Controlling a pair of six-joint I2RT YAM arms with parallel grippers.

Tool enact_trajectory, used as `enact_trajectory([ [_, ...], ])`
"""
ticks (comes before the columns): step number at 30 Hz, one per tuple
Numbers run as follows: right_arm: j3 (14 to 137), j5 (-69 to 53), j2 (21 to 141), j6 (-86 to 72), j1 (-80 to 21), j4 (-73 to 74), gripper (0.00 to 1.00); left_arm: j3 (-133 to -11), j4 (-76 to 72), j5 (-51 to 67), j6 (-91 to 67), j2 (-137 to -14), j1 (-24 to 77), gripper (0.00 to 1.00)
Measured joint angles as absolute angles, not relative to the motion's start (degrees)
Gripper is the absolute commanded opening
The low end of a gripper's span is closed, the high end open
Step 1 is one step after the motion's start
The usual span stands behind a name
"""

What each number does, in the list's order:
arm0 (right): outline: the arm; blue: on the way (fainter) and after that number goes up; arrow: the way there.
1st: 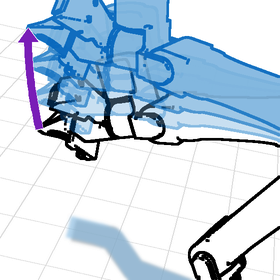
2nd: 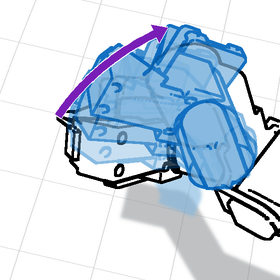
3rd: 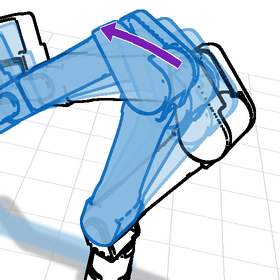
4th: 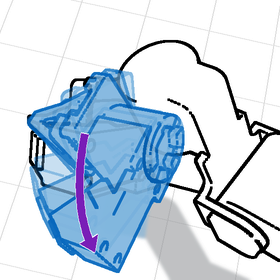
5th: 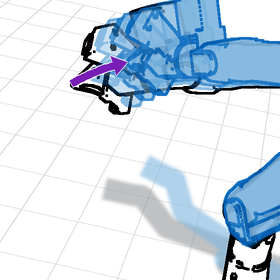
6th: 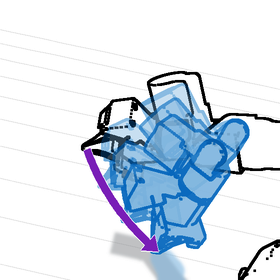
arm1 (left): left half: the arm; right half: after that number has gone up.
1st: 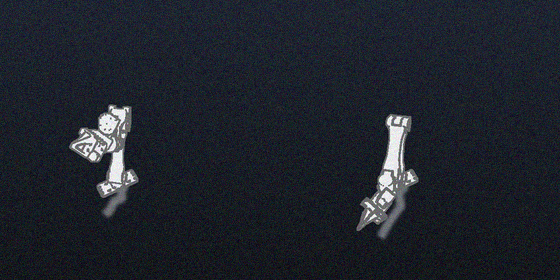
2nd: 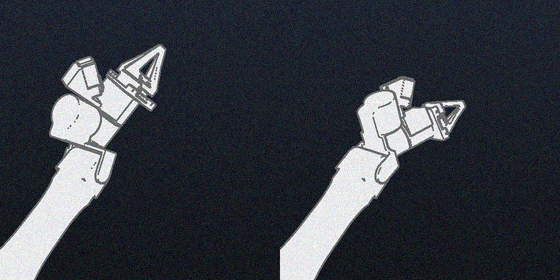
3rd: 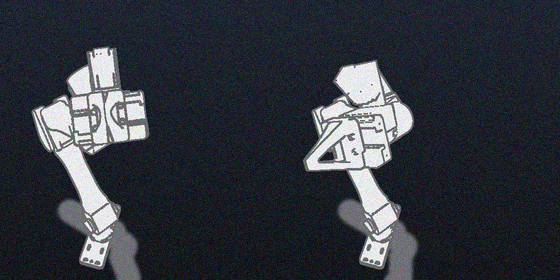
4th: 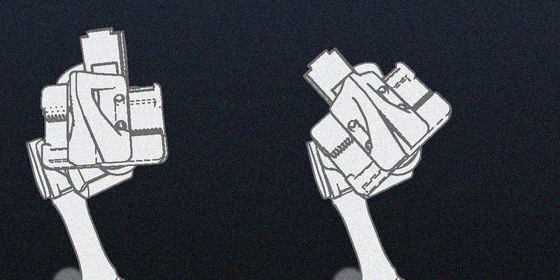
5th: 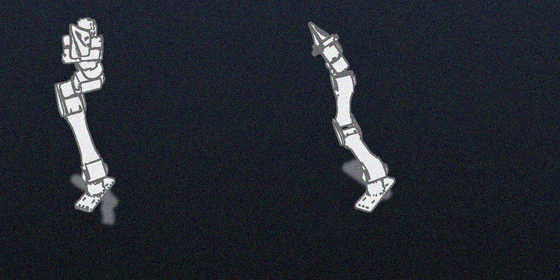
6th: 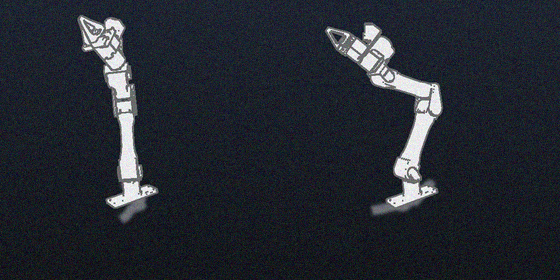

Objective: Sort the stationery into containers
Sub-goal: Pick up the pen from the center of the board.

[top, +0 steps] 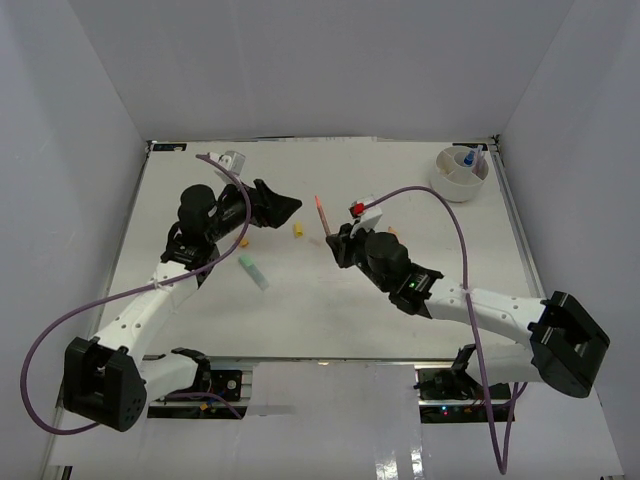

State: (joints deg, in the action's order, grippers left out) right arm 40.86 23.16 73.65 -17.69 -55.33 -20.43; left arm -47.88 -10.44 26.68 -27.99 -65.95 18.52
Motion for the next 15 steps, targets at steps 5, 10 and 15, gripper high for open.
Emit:
enact_trajectory([
  [5,39.38,18.79,70.96,-14.68,-55.33,-30.50,0.08,-45.52,-18.26,29.91,-32.08,-62.39,20.62,0.98],
  [10,39.09,15.79,70.61,-13.32,-55.33,-38.33,0.08,-44.97,-22.94,29.80,-33.52,-61.30,24.67,0.98],
  [15,39.03,12.75,70.61,-13.02,-55.33,-44.12,0.08,-44.97,-24.43,28.86,-33.54,-61.54,27.81,0.98],
])
